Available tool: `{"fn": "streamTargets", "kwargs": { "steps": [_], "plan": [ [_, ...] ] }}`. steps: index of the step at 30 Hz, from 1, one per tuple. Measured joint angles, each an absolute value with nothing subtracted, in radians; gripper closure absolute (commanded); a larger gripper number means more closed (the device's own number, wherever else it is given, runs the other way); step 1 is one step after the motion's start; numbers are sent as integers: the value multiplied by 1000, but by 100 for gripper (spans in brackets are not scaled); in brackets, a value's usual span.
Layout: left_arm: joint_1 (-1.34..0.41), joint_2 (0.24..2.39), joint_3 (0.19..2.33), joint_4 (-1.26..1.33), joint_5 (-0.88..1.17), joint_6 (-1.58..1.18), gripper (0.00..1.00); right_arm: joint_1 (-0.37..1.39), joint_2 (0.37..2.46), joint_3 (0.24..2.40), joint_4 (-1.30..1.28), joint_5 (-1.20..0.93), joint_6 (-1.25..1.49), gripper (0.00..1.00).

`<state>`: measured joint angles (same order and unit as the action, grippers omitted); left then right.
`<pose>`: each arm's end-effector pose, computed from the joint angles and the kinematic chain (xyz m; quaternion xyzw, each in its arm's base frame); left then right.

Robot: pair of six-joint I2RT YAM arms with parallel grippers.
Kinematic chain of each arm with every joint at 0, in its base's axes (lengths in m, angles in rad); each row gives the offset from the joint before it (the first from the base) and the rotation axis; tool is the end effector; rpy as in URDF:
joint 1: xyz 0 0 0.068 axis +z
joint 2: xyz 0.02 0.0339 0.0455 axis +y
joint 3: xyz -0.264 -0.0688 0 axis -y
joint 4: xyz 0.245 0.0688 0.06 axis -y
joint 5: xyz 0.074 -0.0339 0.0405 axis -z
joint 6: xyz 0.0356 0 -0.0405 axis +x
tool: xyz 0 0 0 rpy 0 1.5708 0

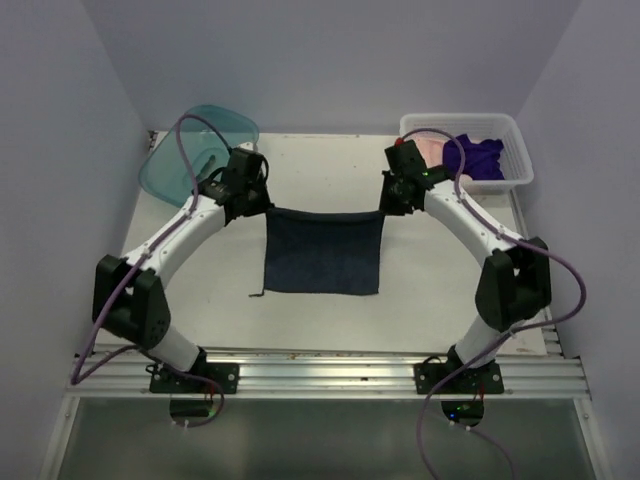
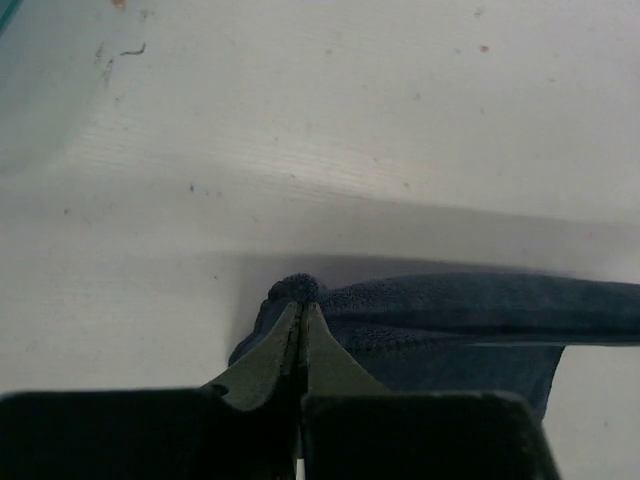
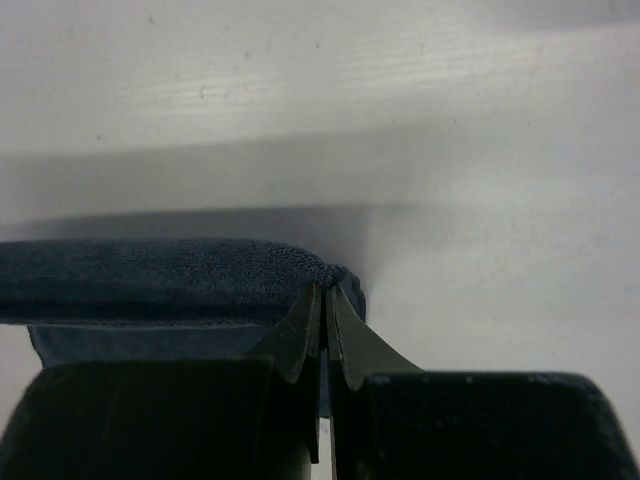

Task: Roll the towels
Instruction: Fold the towel

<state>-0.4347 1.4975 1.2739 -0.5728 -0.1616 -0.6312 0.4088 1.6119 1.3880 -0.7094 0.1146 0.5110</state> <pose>0.3010 -0.1334 0.3030 -0.1209 0.9155 -0.1268 0.3621 0.3211 0.1347 0.2935 0.0663 0.9459 0.0901 0.3045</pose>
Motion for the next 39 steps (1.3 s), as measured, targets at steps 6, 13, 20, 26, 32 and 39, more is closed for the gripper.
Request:
{"fn": "streamTargets", "kwargs": {
  "steps": [6, 13, 20, 26, 32, 39],
  "plan": [
    [-320, 1750, 1353, -527, -92, -603, 100, 364, 1884, 1590, -679, 120, 473, 100],
    [-313, 1802, 1406, -480, -9, -575, 100, 357, 1916, 1603, -620, 104, 450, 100],
    [-313, 1694, 1226, -417, 64, -560, 100, 357, 1732, 1274, -527, 31, 443, 100],
    [-313, 1545, 1005, -405, 109, -556, 100, 367, 1596, 1034, -488, -22, 446, 100],
    [-313, 1492, 909, -385, 125, -556, 100, 412, 1531, 936, -435, -40, 480, 100],
    [-313, 1496, 853, -353, 132, -556, 100, 440, 1510, 895, -398, -35, 525, 100]
  ]
}}
